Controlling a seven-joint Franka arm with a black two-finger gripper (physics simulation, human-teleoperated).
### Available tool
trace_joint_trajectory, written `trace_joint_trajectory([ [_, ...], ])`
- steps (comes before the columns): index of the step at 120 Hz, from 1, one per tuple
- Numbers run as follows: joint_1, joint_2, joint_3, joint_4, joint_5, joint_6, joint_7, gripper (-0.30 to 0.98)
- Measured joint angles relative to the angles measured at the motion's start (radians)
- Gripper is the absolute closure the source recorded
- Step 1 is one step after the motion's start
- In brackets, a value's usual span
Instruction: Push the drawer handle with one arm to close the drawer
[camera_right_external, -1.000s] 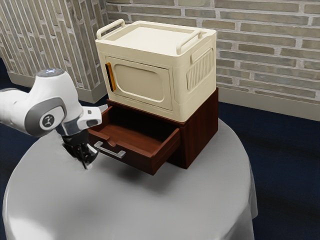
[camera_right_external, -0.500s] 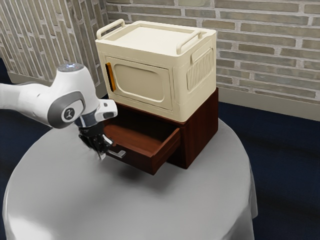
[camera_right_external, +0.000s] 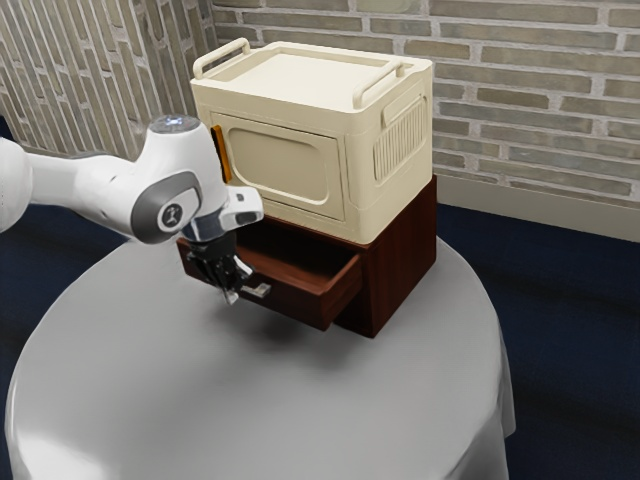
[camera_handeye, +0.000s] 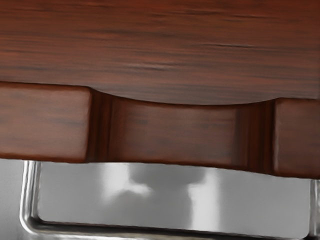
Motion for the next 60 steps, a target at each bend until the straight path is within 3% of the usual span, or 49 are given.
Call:
trace_joint_trajectory([
  [60, -0.002, 0.149, -0.001, 0.179, -0.005, 0.027, 0.025, 0.79],
])
